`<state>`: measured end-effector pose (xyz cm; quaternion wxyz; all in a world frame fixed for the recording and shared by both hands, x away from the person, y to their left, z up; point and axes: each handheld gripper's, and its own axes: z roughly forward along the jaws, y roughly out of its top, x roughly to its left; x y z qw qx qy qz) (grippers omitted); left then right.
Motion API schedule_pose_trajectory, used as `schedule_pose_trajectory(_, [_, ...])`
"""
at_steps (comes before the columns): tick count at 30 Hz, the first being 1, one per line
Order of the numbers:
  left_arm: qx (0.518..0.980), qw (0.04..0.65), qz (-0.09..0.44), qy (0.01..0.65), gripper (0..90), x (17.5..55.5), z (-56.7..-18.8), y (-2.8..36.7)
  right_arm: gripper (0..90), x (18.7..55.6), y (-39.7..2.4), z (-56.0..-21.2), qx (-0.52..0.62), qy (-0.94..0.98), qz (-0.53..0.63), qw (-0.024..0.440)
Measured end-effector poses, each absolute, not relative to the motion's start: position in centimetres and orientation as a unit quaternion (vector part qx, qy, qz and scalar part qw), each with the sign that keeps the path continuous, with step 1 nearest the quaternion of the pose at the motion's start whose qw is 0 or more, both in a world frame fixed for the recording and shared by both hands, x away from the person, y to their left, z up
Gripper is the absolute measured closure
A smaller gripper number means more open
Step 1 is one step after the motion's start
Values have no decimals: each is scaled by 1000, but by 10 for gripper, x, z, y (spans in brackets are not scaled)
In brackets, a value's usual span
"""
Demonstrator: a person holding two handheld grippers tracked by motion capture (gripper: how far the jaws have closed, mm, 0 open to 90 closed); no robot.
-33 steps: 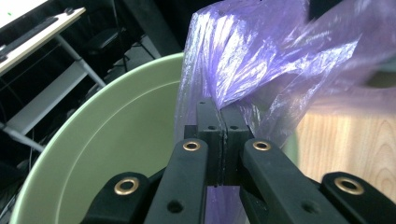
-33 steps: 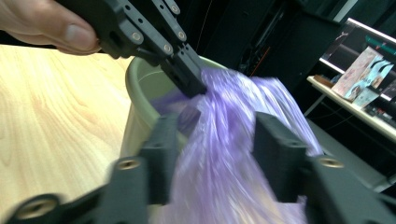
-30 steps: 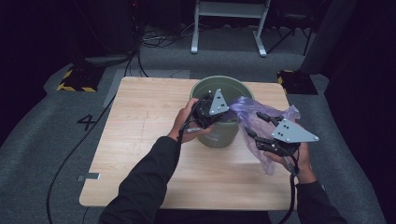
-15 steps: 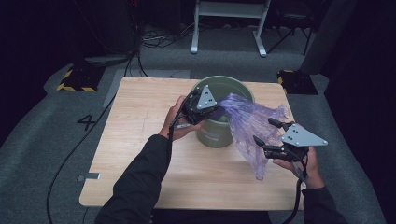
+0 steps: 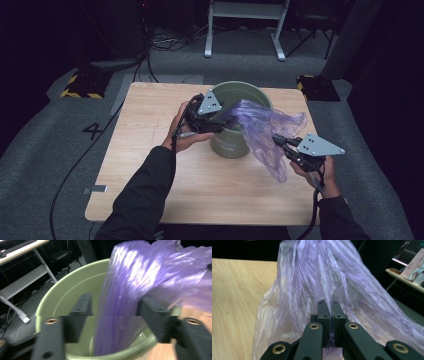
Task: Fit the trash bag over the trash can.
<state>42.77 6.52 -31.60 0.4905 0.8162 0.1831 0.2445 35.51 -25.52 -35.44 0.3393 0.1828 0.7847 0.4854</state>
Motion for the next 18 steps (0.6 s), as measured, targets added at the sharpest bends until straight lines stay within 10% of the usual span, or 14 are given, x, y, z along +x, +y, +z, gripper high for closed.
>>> schedule_pose_trajectory(6, [808, 521, 224, 159, 220, 404, -308, 67, 897, 352, -253, -343, 181, 776, 492, 351])
schedule_pose_trajectory(18, [828, 507, 218, 101, 272, 382, -313, 26, 894, 350, -240, -332, 166, 781, 485, 356])
